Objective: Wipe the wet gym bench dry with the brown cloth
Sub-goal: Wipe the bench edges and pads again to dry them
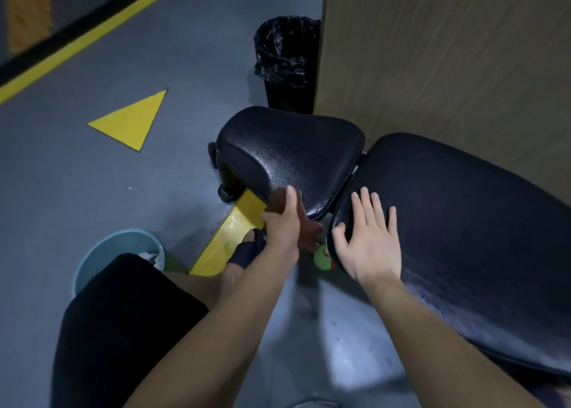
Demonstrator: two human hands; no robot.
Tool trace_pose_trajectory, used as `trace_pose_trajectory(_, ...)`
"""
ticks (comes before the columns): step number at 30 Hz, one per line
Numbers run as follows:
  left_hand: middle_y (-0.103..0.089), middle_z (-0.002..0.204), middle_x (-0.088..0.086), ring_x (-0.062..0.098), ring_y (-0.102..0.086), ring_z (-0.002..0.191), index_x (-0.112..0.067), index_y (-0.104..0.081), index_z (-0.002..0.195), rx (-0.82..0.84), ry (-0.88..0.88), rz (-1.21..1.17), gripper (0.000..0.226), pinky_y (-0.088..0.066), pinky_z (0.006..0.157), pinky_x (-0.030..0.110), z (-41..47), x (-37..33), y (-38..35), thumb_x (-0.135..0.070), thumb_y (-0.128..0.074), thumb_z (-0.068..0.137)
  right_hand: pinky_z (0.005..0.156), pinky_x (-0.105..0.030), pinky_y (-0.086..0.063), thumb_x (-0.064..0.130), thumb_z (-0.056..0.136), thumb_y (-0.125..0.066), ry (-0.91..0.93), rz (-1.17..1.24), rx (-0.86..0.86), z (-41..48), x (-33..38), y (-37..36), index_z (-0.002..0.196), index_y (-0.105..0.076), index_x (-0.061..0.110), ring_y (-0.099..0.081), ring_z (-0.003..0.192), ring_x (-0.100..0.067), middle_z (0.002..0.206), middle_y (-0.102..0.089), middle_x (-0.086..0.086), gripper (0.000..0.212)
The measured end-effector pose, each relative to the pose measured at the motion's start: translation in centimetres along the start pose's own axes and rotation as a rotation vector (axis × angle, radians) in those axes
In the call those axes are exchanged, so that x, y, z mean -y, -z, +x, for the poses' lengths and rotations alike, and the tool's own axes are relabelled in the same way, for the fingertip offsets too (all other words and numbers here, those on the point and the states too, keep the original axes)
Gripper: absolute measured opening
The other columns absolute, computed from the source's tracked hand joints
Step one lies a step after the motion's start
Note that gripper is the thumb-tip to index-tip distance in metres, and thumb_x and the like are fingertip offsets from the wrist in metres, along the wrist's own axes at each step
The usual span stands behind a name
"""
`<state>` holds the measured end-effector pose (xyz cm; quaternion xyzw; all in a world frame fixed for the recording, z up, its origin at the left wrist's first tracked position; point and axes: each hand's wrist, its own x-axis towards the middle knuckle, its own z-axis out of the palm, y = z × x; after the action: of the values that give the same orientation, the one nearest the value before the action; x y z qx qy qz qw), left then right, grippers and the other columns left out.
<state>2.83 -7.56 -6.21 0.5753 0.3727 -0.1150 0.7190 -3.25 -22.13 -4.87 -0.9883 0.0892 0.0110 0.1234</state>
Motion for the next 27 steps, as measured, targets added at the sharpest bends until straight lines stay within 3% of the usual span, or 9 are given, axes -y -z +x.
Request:
trace_pose_trajectory(3, -0.055, 0.13, 0.002, 0.028, -0.061, 0.119, -0.008, -0.025, 0.145, -0.108, -0.068, 0.019, 0.101, -0.051, 0.1, 0.039, 2.9, -2.7, -0.6, -0.063, -0.078, 0.078, 0.13, -0.049, -0.005, 0.045, 0.094, -0.03, 0.002, -0.014, -0.024, 0.1, 0.0, -0.3, 0.162, -0.024, 0.014, -0.008, 0.16, -0.02, 0.172, -0.015, -0.003, 0.075)
trace_pose_trajectory(6, -0.055, 0.142, 0.007, 0.026, -0.058, 0.125, -0.01, -0.023, 0.152, -0.116, -0.203, 0.177, 0.13, -0.047, 0.111, 0.041, 5.6, -5.7, 1.7, -0.077, -0.081, 0.057, 0.129, -0.051, -0.009, 0.045, 0.093, -0.034, 0.004, -0.018, -0.051, 0.2, -0.2, -0.6, 0.161, -0.029, 0.012, -0.014, 0.159, -0.022, 0.171, -0.021, -0.005, 0.075)
trace_pose_trajectory(10, -0.041, 0.152, 0.015, 0.036, -0.05, 0.134, -0.011, -0.009, 0.157, -0.118, -0.089, 0.364, 0.164, -0.045, 0.112, 0.049, 7.4, -8.5, 2.3, -0.096, -0.071, 0.031, 0.129, -0.052, -0.01, 0.045, 0.092, -0.034, 0.0, -0.021, -0.061, 0.3, -0.2, -0.7, 0.16, -0.032, 0.012, -0.017, 0.159, -0.023, 0.17, -0.023, -0.006, 0.075)
trace_pose_trajectory(13, -0.028, 0.161, 0.019, 0.04, -0.039, 0.142, -0.012, 0.021, 0.157, -0.079, -0.104, 0.477, 0.153, -0.035, 0.118, 0.048, 3.7, -7.0, 0.7, -0.086, -0.071, 0.061, 0.129, -0.051, -0.008, 0.046, 0.092, -0.031, 0.001, -0.016, -0.046, 0.3, -0.1, -0.3, 0.161, -0.028, 0.013, -0.014, 0.159, -0.021, 0.171, -0.02, -0.004, 0.076)
trace_pose_trajectory(15, -0.029, 0.163, 0.016, 0.038, -0.04, 0.143, -0.011, 0.03, 0.154, -0.037, -0.054, 0.474, 0.158, -0.036, 0.118, 0.049, 2.4, -4.4, -0.1, -0.093, -0.064, 0.058, 0.13, -0.05, -0.006, 0.047, 0.093, -0.028, 0.002, -0.009, -0.035, 0.2, -0.1, -0.2, 0.162, -0.025, 0.014, -0.01, 0.16, -0.02, 0.172, -0.016, -0.003, 0.076)
trace_pose_trajectory(18, -0.039, 0.159, 0.012, 0.034, -0.05, 0.137, -0.015, 0.007, 0.16, 0.012, -0.02, 0.386, 0.172, -0.045, 0.11, 0.055, 3.3, -1.0, -0.1, -0.107, -0.054, 0.028, 0.13, -0.049, -0.003, 0.048, 0.094, -0.024, 0.013, 0.01, -0.021, 0.1, -0.4, -0.2, 0.163, -0.022, 0.015, -0.007, 0.16, -0.018, 0.172, -0.012, -0.001, 0.077)
trace_pose_trajectory(22, -0.047, 0.151, 0.017, 0.036, -0.054, 0.132, 0.005, 0.01, 0.155, 0.047, -0.109, 0.444, 0.16, -0.047, 0.109, 0.052, 2.8, -2.0, 0.9, -0.097, -0.055, 0.051, 0.13, -0.047, 0.001, 0.05, 0.094, -0.017, 0.023, 0.027, -0.003, -0.2, -0.4, 0.0, 0.164, -0.018, 0.017, -0.003, 0.16, -0.016, 0.173, -0.008, 0.001, 0.077)
trace_pose_trajectory(24, -0.057, 0.141, 0.02, 0.039, -0.064, 0.117, 0.008, -0.014, 0.153, -0.012, -0.097, 0.394, 0.158, -0.059, 0.09, 0.052, 5.0, -3.2, 1.4, -0.1, -0.054, 0.045, 0.13, -0.047, 0.0, 0.05, 0.094, -0.016, 0.021, 0.026, -0.012, -0.3, -0.5, 0.0, 0.164, -0.018, 0.017, -0.003, 0.16, -0.016, 0.173, -0.009, 0.001, 0.077)
trace_pose_trajectory(27, -0.056, 0.139, 0.02, 0.042, -0.064, 0.114, 0.002, -0.03, 0.15, -0.08, -0.139, 0.469, 0.153, -0.059, 0.087, 0.059, 10.4, -6.0, 3.1, -0.104, -0.048, 0.042, 0.13, -0.048, -0.003, 0.048, 0.094, -0.021, 0.007, 0.025, -0.028, -0.2, -0.2, -0.2, 0.163, -0.022, 0.016, -0.007, 0.16, -0.017, 0.173, -0.013, 0.0, 0.076)
